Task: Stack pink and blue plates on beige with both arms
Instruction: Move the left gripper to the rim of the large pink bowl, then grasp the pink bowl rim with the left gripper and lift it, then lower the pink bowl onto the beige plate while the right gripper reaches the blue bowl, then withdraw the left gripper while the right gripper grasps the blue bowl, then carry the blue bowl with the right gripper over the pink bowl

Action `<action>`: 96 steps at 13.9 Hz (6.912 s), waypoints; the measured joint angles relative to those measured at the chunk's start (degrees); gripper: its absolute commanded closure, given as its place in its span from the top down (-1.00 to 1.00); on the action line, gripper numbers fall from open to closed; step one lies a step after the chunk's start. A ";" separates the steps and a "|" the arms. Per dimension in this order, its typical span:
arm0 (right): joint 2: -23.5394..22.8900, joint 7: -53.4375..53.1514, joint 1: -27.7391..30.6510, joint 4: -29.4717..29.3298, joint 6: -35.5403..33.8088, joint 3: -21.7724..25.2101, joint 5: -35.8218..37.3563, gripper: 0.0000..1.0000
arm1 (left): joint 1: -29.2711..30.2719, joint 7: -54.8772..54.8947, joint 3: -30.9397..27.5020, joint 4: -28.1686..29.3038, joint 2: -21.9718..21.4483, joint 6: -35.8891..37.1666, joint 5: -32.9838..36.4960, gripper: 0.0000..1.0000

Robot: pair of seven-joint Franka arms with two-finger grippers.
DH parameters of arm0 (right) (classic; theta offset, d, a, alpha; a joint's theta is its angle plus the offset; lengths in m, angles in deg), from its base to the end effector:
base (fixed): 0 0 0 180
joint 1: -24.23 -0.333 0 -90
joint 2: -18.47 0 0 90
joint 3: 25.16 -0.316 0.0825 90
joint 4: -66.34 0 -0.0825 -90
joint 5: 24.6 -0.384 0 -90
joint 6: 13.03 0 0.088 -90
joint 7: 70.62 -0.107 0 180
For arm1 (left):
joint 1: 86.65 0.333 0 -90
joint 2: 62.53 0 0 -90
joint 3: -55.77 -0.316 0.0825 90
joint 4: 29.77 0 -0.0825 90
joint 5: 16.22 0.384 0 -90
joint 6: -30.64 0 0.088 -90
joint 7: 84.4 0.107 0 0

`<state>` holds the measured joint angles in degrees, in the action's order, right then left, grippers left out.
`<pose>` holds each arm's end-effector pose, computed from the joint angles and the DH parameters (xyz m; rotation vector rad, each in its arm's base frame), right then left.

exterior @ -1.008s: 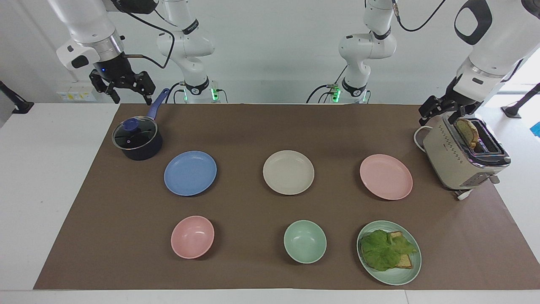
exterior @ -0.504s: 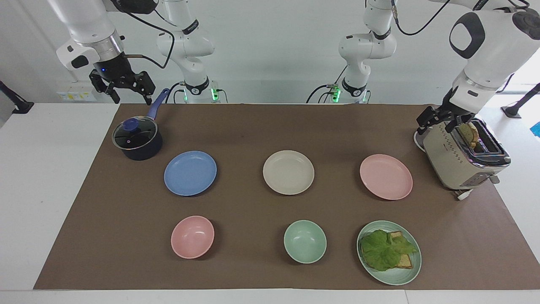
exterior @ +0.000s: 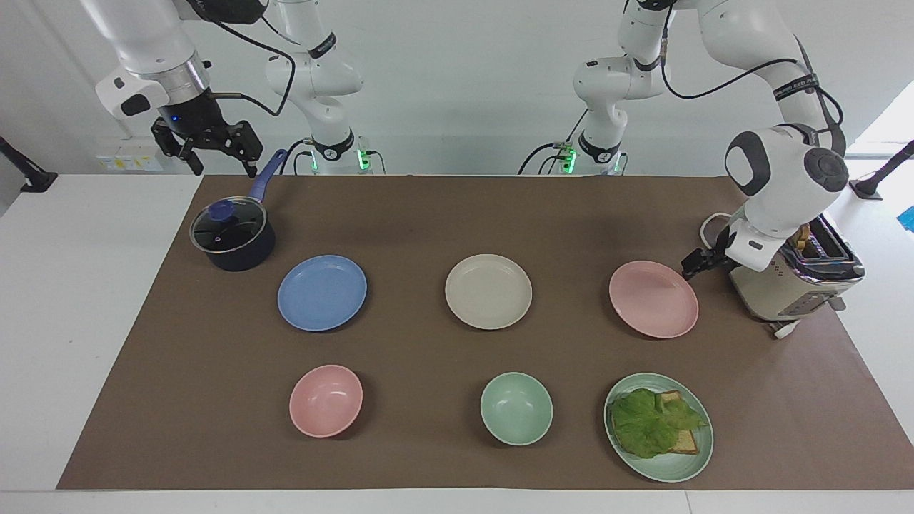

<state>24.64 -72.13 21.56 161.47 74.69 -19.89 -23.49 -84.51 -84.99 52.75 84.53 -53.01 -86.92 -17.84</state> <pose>0.5155 -0.0283 0.6364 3.1301 -0.1122 -0.0347 0.5723 0.0494 0.3700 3.1120 0.1784 -0.1689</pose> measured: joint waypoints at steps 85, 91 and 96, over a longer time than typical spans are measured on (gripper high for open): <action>-20.33 14.83 1.01 22.50 40.19 -0.16 -9.60 -1.00 | 2.12 0.32 8.46 -22.58 1.80 15.99 0.46 1.00; -18.55 14.83 0.54 14.28 29.86 -0.56 -9.60 -1.00 | 2.11 0.25 8.12 -26.50 -4.15 23.20 0.84 1.00; -16.62 13.98 0.06 11.45 27.74 -5.07 -9.60 -1.00 | 2.10 0.22 8.16 -26.41 -6.00 24.27 0.87 1.00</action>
<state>8.01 -58.15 21.62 172.92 102.43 -24.96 -33.10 -82.40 -84.78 60.92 58.13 -59.01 -62.65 -16.97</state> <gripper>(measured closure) 0.952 0.000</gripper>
